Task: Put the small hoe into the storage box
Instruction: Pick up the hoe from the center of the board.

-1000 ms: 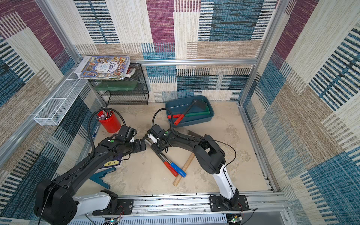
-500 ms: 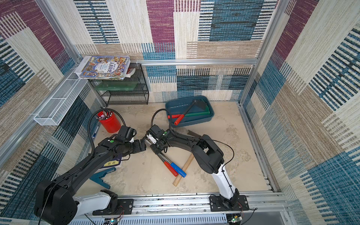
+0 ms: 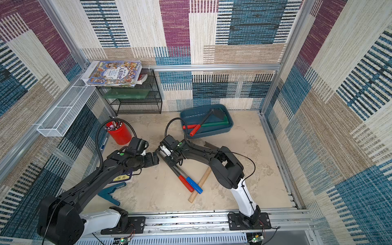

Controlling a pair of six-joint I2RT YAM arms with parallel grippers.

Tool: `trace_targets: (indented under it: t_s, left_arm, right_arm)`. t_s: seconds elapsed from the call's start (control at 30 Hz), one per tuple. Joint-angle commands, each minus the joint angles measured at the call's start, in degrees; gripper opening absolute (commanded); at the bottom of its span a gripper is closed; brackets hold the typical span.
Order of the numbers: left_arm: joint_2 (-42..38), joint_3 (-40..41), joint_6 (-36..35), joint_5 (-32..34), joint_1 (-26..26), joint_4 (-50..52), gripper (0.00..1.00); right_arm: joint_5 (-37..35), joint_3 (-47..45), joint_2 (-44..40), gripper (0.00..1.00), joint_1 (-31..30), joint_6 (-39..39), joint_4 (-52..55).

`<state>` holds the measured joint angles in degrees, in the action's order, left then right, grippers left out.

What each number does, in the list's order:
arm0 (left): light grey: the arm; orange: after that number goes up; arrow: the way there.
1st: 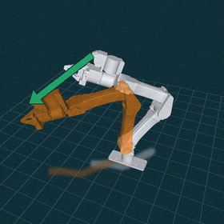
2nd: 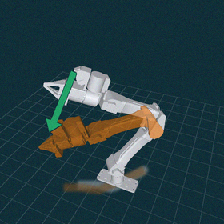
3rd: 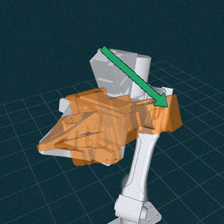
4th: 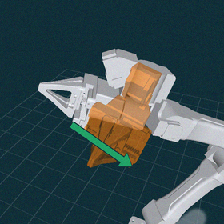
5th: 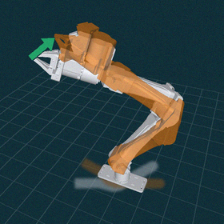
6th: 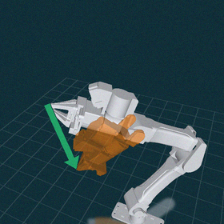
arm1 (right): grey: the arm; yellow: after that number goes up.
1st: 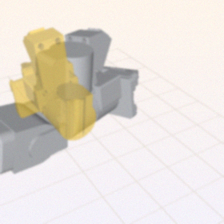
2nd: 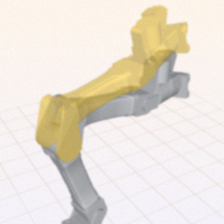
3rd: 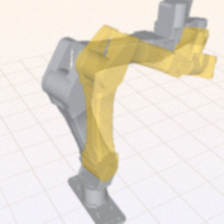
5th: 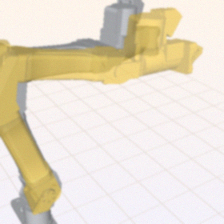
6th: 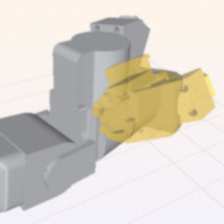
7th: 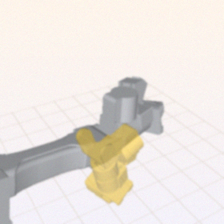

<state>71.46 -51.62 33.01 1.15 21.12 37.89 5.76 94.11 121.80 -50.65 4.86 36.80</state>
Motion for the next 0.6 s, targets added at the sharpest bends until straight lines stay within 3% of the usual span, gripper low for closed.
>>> trace_targets:
  t_s: [0.0,0.1,0.23,0.57]
  left_arm:
    - [-0.1,-0.07,-0.17,-0.27,-0.04,-0.49,0.99]
    - [-0.1,-0.15,-0.15,-0.25,-0.03,-0.55,0.99]
    - [-0.16,-0.16,-0.31,-0.29,-0.03,-0.58,0.99]
    - [-0.07,-0.48,-0.07,-0.27,-0.03,-0.65,0.99]
  right_arm:
    - [-0.31,0.7,-0.85,0.14,0.16,-0.59,-0.32]
    - [-0.32,0.61,-1.12,0.12,0.29,-0.62,-0.32]
    - [-0.05,0.71,-1.6,0.0,0.47,-0.64,0.12]
    - [1.44,0.45,-4.92,0.0,0.56,-0.56,-0.01]
